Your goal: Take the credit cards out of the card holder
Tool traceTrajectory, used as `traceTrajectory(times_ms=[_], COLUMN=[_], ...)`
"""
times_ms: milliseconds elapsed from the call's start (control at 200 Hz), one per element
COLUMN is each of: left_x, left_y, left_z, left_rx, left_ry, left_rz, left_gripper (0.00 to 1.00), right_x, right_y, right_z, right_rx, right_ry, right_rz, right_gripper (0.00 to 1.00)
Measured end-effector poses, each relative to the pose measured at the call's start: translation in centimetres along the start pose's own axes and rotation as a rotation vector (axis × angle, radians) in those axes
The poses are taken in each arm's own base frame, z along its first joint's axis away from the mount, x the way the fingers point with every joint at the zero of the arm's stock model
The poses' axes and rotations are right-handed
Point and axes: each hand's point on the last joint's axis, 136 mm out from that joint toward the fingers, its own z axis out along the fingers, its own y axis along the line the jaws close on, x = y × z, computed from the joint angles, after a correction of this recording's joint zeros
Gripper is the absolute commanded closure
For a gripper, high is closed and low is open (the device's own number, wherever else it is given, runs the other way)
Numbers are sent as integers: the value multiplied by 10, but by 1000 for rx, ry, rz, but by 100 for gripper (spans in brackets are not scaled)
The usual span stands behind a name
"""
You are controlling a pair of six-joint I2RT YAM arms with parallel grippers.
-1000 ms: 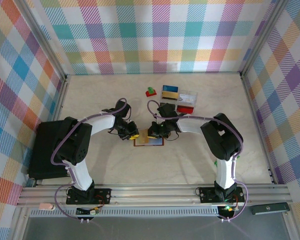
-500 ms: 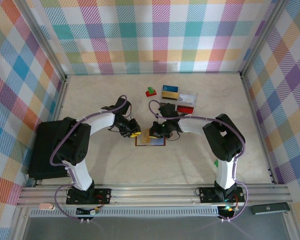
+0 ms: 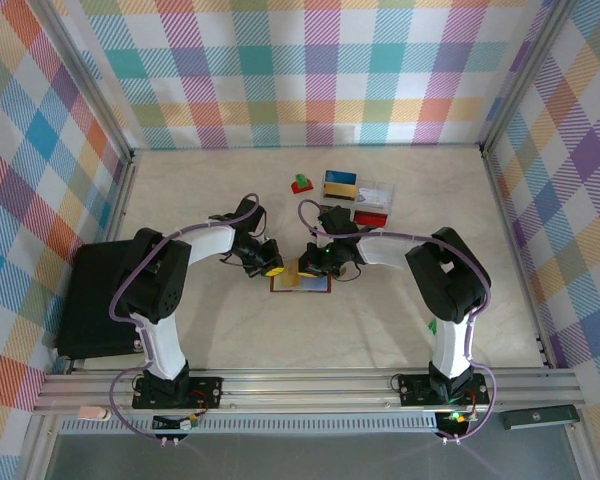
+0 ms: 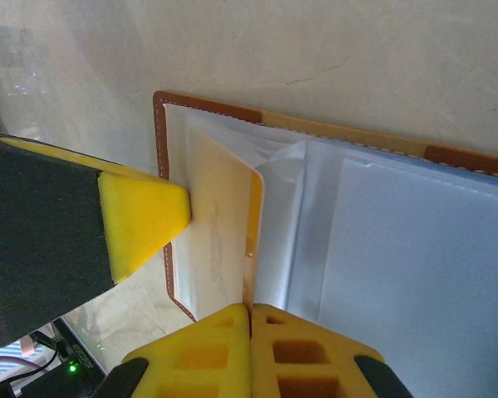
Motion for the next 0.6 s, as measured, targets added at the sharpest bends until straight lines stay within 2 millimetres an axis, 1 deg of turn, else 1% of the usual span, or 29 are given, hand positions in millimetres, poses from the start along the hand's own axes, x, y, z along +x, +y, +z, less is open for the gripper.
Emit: traceTrajectory(times_ms=[320,435,600], left_x=[0,-1,-1], left_y=[1,2,2], left_z=[1,1,0], left_rx=[-10,-12,-23], left_ry=[-4,-6,-9], left_rz=[0,0,2], left_gripper=[96,96,96], right_x=[0,2,3], right_y=[-3,-5,-9], right_z=[1,1,-2], right_rx=[-15,-17,-15], right_ry=[-3,-4,-7], right_rz=[0,0,0], right_gripper=[95,97,95])
